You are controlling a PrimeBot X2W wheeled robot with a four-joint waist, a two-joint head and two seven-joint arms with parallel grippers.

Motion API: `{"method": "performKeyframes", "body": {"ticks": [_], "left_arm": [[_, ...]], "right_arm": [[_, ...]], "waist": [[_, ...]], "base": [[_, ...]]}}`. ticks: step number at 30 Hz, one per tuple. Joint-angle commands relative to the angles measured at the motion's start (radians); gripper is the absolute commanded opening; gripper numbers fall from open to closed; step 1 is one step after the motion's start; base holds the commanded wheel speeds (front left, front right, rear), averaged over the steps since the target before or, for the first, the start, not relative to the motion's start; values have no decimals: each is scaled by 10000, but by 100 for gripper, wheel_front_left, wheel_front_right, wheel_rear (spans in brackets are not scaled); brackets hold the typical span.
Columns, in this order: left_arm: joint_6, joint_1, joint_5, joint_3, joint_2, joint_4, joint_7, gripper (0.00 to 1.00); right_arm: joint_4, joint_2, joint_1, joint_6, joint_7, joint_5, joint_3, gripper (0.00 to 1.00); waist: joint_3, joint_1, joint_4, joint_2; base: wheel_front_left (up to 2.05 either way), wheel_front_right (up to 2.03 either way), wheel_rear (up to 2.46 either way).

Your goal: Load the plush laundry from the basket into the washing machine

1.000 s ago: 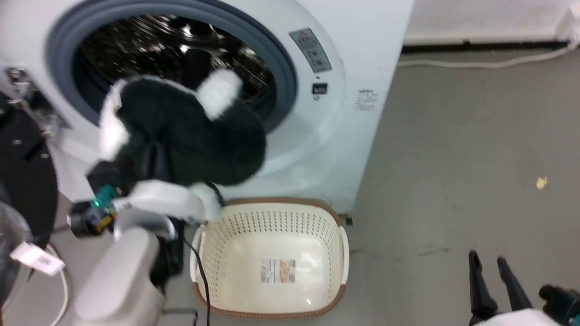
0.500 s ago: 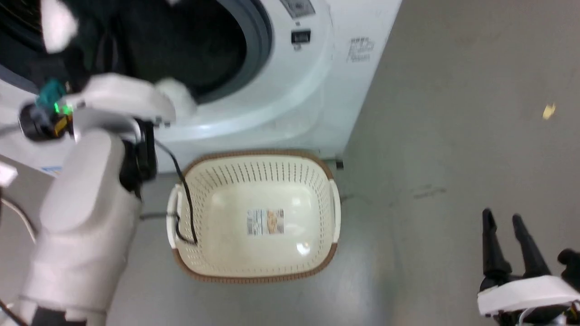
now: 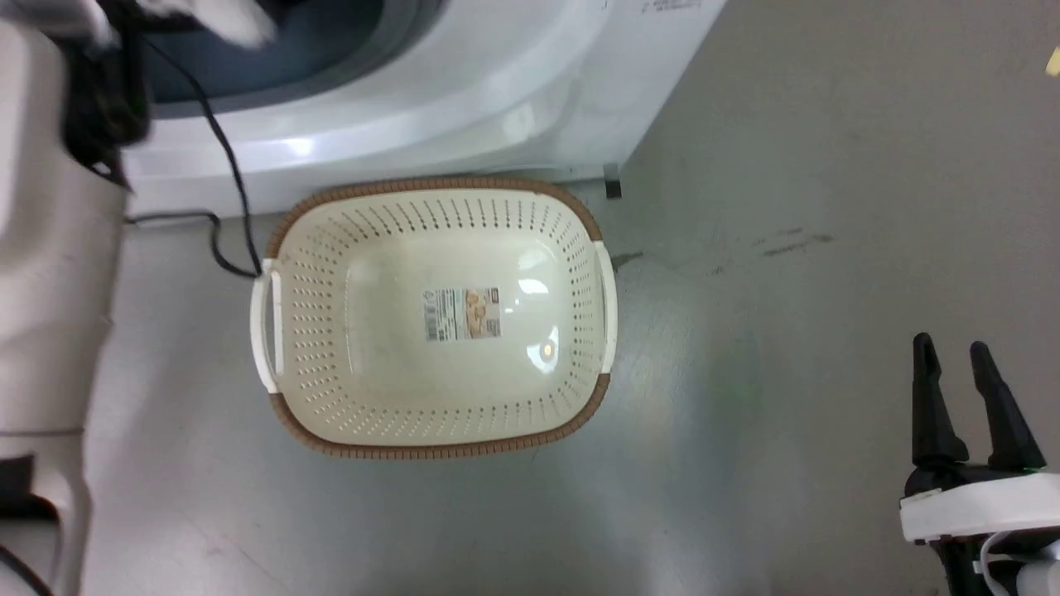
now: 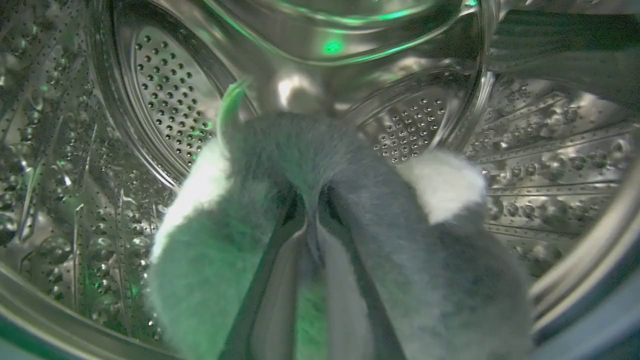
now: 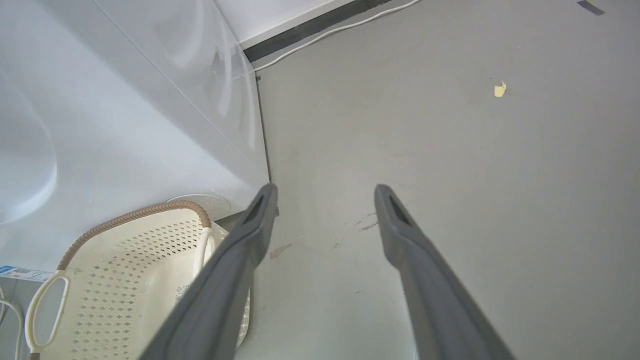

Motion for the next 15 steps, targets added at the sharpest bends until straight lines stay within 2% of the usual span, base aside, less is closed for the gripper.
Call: {"method": "performKeyframes", "body": {"ticks": [1, 15], "left_arm": [[96, -473, 102, 97, 189, -46, 59, 0], [364, -2453, 206, 378, 712, -231, 514, 0]], "right_arm": [[-119, -131, -110, -7, -35, 73, 11, 100], [-1111, -647, 146, -7, 14, 242, -307, 100]], "waist": [[452, -2, -77, 0], [1857, -2, -92, 0]], "base": [[0, 0, 0], [0, 0, 0]]}}
